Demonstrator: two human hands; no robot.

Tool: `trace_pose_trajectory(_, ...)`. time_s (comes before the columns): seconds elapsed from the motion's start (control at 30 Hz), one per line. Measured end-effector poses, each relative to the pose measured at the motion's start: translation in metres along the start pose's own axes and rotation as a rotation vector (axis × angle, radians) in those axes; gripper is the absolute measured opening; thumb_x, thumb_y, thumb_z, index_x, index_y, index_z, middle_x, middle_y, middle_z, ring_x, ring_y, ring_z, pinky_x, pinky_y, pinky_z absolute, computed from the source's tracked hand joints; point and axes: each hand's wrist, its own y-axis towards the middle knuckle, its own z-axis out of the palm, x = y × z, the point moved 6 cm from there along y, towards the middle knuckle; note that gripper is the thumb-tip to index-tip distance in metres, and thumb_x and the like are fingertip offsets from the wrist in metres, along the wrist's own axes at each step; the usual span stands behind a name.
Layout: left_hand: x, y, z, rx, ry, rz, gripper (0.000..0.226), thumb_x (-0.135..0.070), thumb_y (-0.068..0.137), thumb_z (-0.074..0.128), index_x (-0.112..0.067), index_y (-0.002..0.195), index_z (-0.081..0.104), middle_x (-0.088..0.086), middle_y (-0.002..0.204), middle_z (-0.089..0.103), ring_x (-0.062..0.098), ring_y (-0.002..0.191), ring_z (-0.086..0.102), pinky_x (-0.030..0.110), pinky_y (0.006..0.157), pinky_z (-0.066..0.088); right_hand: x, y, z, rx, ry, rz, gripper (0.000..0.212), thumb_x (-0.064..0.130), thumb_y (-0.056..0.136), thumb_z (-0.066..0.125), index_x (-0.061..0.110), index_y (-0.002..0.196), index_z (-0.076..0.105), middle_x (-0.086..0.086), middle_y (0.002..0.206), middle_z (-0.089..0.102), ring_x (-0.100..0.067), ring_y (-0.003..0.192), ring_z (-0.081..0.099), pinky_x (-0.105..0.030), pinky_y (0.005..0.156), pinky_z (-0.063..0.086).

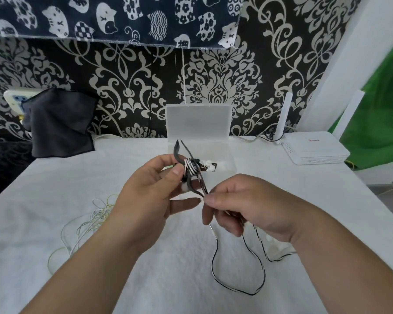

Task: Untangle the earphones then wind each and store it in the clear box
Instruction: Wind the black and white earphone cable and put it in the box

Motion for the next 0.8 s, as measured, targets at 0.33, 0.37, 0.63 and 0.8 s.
trace_pose_trajectory(0.33, -0.006, -0.001, -0.003, -0.120, 0.679, 0.200, 0.019, -0.011, 0.096, 0.059, -0.030, 0.100, 0.064, -0.007, 0.088, 0.068, 0.013, 0.071, 0.069, 0.030, 0.064, 0.061, 0.010, -0.004, -0.012, -0.113, -0.004, -0.094, 0.018, 0.019, 0.088, 0.069, 0.001, 0.084, 0.069, -0.005, 0.062, 0.066, -0.017, 0.054, 0.062, -0.017, 0.052, 0.043)
trace_pose_trajectory(0.37, -0.005, -0.002, -0.003, -0.108, 0.770, 0.210, 0.022, -0.014, 0.096, 0.060, -0.035, 0.099, 0.064, -0.011, 0.091, 0.069, 0.011, 0.072, 0.069, 0.032, 0.067, 0.061, 0.012, -0.005, -0.019, -0.204, -0.037, -0.106, 0.017, 0.017, 0.088, 0.070, 0.001, 0.081, 0.069, -0.004, 0.061, 0.065, -0.017, 0.051, 0.061, -0.021, 0.051, 0.045)
trace_pose_trajectory(0.63, 0.005, -0.004, 0.010, 0.139, 0.698, 0.069, 0.030, -0.007, 0.096, 0.060, -0.036, 0.098, 0.071, -0.003, 0.089, 0.070, 0.019, 0.078, 0.070, 0.029, 0.065, 0.060, 0.016, -0.014, -0.052, -0.620, -0.096, -0.200, 0.013, 0.018, 0.088, 0.072, 0.018, 0.075, 0.072, 0.006, 0.054, 0.055, -0.006, 0.048, 0.045, -0.019, 0.052, 0.039)
trace_pose_trajectory(0.8, 0.006, -0.007, 0.018, 0.230, 0.485, 0.007, 0.026, -0.003, 0.096, 0.058, -0.025, 0.098, 0.072, 0.000, 0.085, 0.071, 0.015, 0.074, 0.068, 0.036, 0.068, 0.061, 0.010, -0.011, -0.053, -0.637, -0.053, -0.193, 0.010, 0.019, 0.089, 0.071, 0.020, 0.079, 0.073, 0.000, 0.060, 0.057, -0.015, 0.054, 0.047, -0.033, 0.058, 0.044)
